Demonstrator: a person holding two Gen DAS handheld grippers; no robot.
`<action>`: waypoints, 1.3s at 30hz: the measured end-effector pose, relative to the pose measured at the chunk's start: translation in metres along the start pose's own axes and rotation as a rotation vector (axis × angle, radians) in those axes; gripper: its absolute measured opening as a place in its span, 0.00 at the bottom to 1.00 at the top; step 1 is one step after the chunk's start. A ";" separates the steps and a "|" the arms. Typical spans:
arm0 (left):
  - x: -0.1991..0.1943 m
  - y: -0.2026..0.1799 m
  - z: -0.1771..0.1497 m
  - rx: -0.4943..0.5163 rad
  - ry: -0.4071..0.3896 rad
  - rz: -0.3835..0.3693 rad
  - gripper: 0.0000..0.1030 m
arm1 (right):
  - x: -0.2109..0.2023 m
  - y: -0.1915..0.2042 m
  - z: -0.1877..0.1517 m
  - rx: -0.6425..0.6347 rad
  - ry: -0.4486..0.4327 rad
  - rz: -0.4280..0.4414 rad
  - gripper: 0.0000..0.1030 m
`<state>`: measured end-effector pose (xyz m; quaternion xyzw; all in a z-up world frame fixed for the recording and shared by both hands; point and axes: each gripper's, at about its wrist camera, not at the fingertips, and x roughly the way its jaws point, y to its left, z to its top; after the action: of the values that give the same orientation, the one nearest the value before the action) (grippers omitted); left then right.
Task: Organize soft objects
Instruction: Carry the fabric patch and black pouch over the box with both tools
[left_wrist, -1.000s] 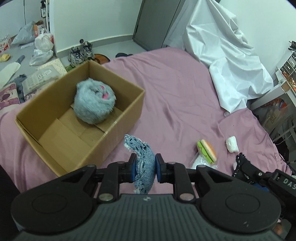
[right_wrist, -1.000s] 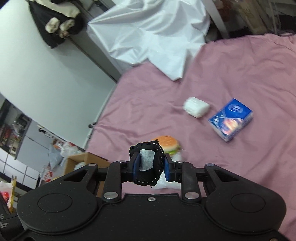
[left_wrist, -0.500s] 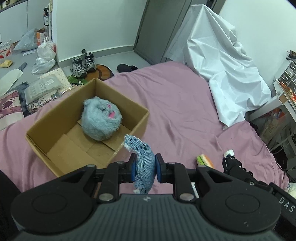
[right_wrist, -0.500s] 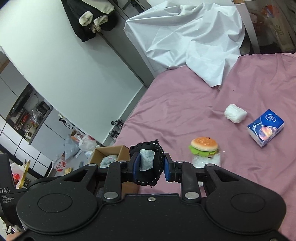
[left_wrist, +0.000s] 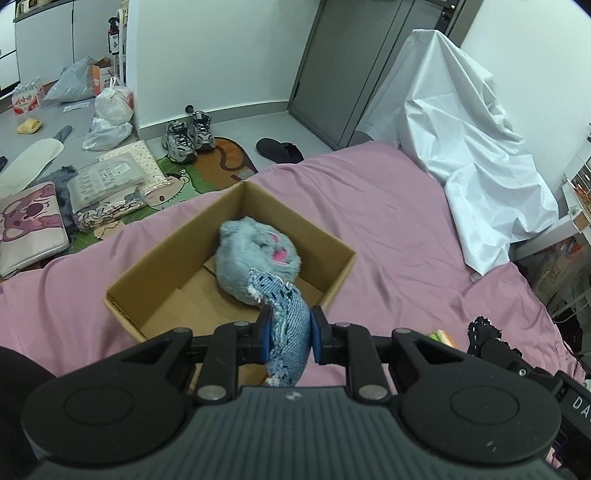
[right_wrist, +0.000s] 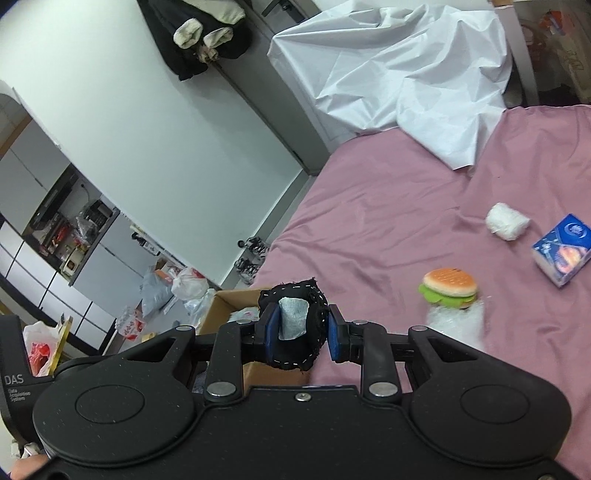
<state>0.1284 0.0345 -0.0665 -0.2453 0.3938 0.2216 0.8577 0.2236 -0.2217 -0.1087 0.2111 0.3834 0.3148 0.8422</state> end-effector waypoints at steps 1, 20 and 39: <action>0.000 0.003 0.001 -0.001 0.001 0.000 0.19 | 0.001 0.004 -0.001 -0.008 0.001 0.001 0.26; 0.016 0.056 0.027 -0.034 0.035 -0.033 0.19 | 0.043 0.045 -0.024 -0.029 0.045 -0.012 0.26; 0.060 0.072 0.049 0.015 0.133 -0.013 0.23 | 0.083 0.075 -0.035 -0.066 0.120 -0.009 0.26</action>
<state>0.1507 0.1311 -0.1037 -0.2556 0.4498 0.1963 0.8330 0.2112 -0.1068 -0.1288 0.1623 0.4238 0.3354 0.8255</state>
